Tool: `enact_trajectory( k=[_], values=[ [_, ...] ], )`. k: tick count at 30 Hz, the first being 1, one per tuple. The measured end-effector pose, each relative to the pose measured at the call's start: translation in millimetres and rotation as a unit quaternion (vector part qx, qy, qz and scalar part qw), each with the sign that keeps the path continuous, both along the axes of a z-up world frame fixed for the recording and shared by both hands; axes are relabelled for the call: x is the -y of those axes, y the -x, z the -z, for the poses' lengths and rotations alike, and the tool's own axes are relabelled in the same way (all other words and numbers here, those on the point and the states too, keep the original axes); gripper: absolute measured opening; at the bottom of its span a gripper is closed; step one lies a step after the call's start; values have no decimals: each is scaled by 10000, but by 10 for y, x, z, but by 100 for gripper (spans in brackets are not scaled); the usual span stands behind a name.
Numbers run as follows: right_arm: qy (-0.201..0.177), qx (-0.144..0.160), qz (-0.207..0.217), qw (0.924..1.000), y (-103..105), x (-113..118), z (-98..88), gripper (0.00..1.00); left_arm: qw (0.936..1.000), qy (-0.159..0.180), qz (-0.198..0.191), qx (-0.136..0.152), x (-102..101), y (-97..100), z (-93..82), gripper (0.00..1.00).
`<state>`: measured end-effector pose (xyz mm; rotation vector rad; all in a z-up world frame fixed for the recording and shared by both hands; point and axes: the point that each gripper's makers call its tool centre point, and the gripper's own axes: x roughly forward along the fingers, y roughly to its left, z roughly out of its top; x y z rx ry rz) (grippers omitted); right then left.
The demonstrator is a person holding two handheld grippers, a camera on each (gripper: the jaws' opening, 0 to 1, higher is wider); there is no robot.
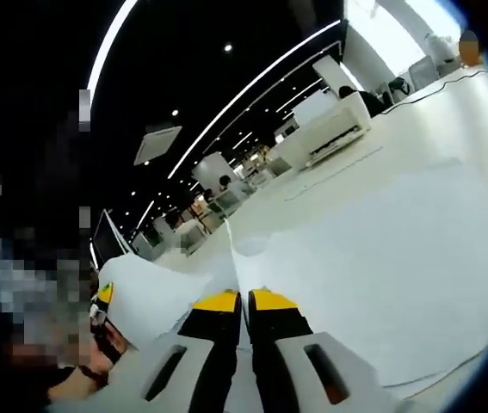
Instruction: Organize the stack of printing papers by aligning and flattening the scattered papers on the table
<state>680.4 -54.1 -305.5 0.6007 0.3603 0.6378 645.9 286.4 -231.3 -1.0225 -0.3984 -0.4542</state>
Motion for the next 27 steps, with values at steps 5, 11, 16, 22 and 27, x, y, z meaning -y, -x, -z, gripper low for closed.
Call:
enact_trajectory(
  k=[5,11,16,22,27],
  values=[
    [-191,-84,60,9998,-26,47,-50,0,10000,12,5,0,-1,3,0,6],
    [-392,-99,98,9991,-43,48,-123,0,10000,9,19,-8,8,5,0,6],
    [-520,39,215,9984,-56,34,-266,0,10000,19,18,-2,2,6,0,6],
    [-397,323,162,9986,-36,-32,-479,0,10000,23,22,-1,-4,1,5,6],
    [-517,489,165,9973,-25,-49,-641,0,10000,28,24,6,-3,3,3,6]
  ],
)
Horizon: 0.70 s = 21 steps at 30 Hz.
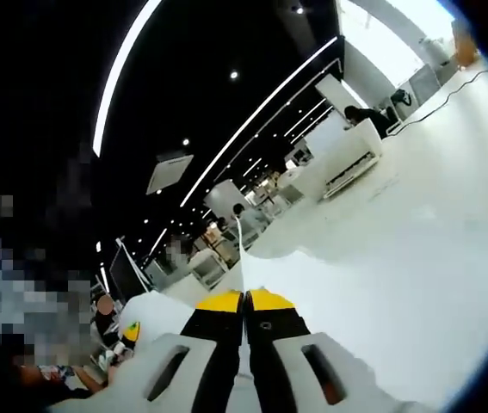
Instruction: Organize the stack of printing papers by aligning and flattening the scattered papers on the table
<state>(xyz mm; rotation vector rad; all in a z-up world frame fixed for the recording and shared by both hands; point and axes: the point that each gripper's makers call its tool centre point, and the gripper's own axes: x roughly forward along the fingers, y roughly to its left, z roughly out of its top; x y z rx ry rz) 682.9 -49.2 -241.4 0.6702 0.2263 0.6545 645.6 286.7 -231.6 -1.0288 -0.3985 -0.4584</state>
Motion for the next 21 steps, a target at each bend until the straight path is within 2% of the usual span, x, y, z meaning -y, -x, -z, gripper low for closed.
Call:
enact_trajectory(
  k=[16,18,21],
  values=[
    [-196,199,55,9996,6,33,-199,0,10000,-3,-1,2,7,1,-3,6],
    [-210,346,102,9991,9,62,-303,0,10000,-3,-3,1,5,0,-2,6],
    [-134,484,183,9986,10,89,-351,0,10000,-3,-2,1,4,-1,-1,6]
  ],
)
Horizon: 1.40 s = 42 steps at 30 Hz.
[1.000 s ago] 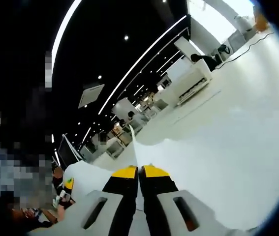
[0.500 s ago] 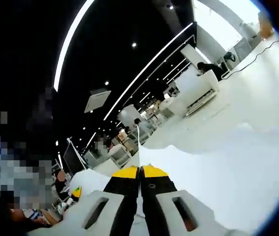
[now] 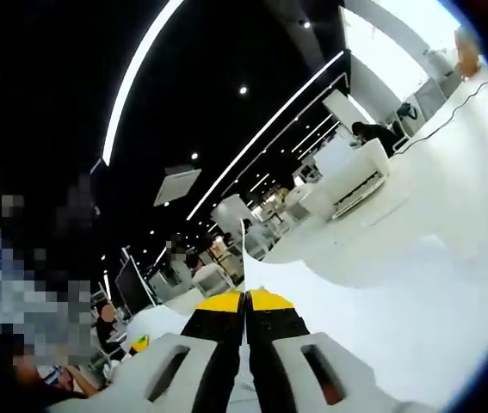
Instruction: Organize the stack of printing papers by aligning and flattening the scattered papers on the table
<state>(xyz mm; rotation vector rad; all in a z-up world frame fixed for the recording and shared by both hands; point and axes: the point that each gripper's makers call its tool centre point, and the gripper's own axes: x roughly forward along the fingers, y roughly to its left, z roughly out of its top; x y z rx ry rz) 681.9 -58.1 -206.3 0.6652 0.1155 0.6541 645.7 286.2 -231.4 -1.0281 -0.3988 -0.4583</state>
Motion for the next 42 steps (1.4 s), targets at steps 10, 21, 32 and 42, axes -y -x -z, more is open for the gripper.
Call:
enact_trajectory(
  k=[10,21,32,42],
  values=[
    [82,187,-8,9998,36,-11,-125,0,10000,6,5,-5,-7,-3,3,6],
    [19,327,-116,9994,155,-73,-274,0,10000,13,7,-10,-19,-11,14,6],
    [-122,497,-179,9985,224,-75,-424,0,10000,20,11,-13,-22,-19,20,6],
    [-229,565,-272,9978,312,-129,-492,0,10000,34,5,3,-13,-6,10,6]
  ],
)
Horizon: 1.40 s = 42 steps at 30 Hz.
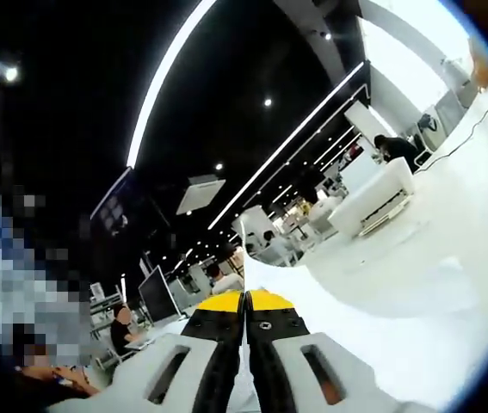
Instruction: Organize the stack of printing papers by aligning and flattening the scattered papers on the table
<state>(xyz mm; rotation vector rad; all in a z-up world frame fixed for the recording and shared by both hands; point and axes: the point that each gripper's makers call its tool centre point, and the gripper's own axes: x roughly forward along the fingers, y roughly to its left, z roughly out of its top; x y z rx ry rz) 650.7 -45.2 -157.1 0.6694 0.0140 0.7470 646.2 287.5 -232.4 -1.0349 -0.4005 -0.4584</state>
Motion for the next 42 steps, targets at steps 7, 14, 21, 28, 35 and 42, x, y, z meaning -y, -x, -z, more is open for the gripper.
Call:
enact_trajectory(
  k=[7,14,21,28,35,42],
  values=[
    [-32,78,-85,9999,84,-62,-54,0,10000,3,1,3,8,9,-10,6],
    [-35,141,-130,9998,81,-63,-130,0,10000,10,1,7,3,10,-10,6],
    [-15,276,-143,9995,40,-10,-255,0,10000,16,5,4,-4,6,-7,6],
    [-1,376,-194,9991,226,-107,-314,0,10000,15,6,1,-4,7,-6,6],
    [-43,507,-243,9984,275,-113,-435,0,10000,23,7,-6,-7,5,-2,6],
    [-101,617,-301,9976,317,-122,-549,0,10000,32,12,-11,-4,2,0,6]
  ],
)
